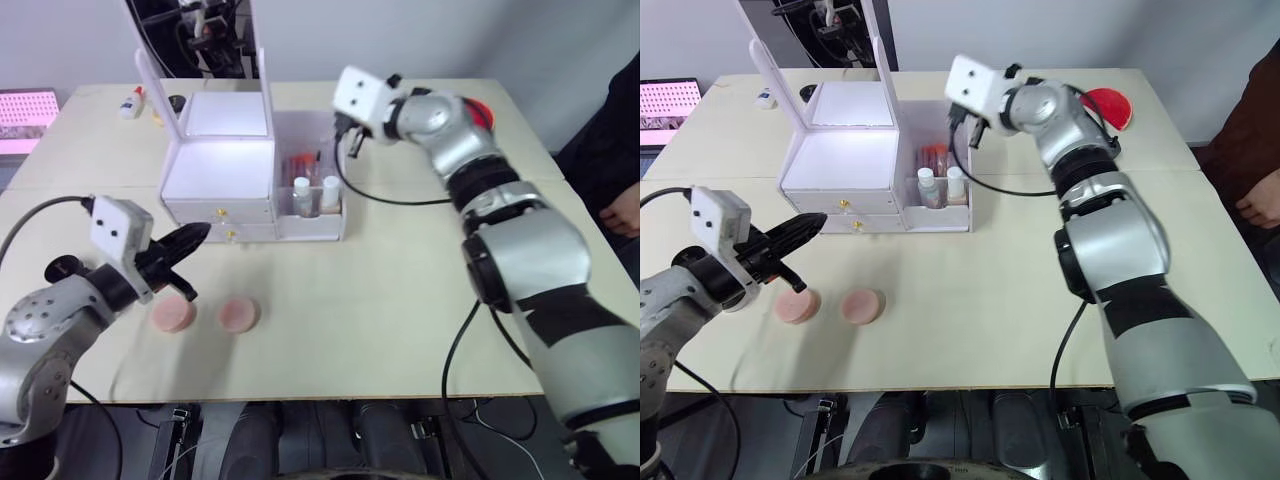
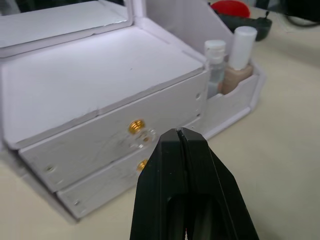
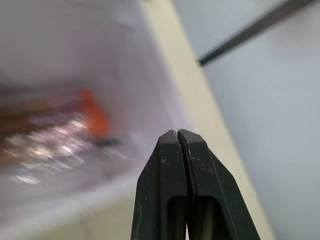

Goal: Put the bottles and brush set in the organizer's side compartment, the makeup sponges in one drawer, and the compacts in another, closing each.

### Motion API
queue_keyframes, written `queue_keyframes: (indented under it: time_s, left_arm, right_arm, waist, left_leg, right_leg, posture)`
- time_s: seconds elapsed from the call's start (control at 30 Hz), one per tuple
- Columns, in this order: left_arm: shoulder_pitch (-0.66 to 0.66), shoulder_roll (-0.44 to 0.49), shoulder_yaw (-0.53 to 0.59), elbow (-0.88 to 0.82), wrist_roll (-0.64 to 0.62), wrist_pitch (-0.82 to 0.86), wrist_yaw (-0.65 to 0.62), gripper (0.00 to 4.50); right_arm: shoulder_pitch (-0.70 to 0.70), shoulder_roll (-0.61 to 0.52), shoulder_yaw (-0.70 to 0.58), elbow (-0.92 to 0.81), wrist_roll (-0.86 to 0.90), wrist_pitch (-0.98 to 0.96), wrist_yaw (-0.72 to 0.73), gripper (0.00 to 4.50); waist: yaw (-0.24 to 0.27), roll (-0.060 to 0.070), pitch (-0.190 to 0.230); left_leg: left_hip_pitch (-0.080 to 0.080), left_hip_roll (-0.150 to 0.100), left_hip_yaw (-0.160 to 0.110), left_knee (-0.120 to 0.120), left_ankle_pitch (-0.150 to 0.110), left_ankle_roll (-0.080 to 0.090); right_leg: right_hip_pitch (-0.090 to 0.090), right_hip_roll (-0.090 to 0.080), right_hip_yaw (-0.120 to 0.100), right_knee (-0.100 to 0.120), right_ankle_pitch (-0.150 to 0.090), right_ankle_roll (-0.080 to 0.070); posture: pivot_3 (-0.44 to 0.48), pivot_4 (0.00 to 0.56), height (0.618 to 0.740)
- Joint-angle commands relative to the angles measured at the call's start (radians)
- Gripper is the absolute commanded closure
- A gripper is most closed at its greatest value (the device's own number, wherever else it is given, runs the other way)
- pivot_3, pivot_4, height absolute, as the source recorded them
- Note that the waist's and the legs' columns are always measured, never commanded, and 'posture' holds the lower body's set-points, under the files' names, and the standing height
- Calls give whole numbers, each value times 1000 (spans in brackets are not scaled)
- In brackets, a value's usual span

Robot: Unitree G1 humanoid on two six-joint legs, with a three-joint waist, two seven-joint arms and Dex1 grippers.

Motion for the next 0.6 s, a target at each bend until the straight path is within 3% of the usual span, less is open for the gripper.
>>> queue_keyframes:
  time_s: [0.03, 0.17, 0.2, 0.27, 0.5, 0.6]
  left_arm:
    - [15, 21, 76, 0, -1, -32, -18, 4500]
    - [56, 45, 148, 22, -9, -41, -62, 4500]
    - [79, 55, 183, 33, -7, -53, -83, 4247]
    - [128, 65, 271, 70, -3, -80, -128, 3703]
    - [316, 84, 515, 279, 57, -233, -307, 207]
    - [364, 61, 579, 378, 70, -299, -338, 35]
  right_arm:
    - [-43, -42, -84, -53, 106, -35, 155, 4461]
    - [25, -106, -164, -82, 206, -21, 335, 4461]
    - [61, -133, -186, -95, 233, -14, 385, 4216]
    - [132, -181, -236, -129, 298, 37, 477, 3687]
    - [413, -323, -346, -310, 441, 150, 581, 230]
    - [543, -355, -390, -399, 500, 203, 588, 47]
  waist:
    - [-3, 0, 0]
    - [-2, 0, 0]
    - [-1, 0, 0]
    - [4, -1, 0]
    - [-2, 1, 0]
    - [-3, 0, 0]
  left_leg:
    - [0, 0, 0, 0, 0, 0]
    - [1, 2, 0, -1, 0, 0]
    - [1, 2, 0, -1, 0, 0]
    - [1, 2, 1, -1, 0, 0]
    - [1, 3, 4, -1, 0, 0]
    - [2, 3, 5, -1, 0, 0]
  right_leg:
    - [0, 0, 0, 0, 0, 0]
    - [0, 2, 0, 0, 0, 0]
    - [0, 2, 0, 0, 0, 0]
    - [0, 2, 0, -1, 0, -1]
    - [0, 1, 2, -1, -1, -5]
    - [-1, 2, 3, -1, -1, -6]
  posture:
    - [0, 150, 740]
    - [0, 150, 740]
    - [0, 150, 740]
    - [0, 150, 740]
    - [0, 150, 740]
    - [0, 150, 740]
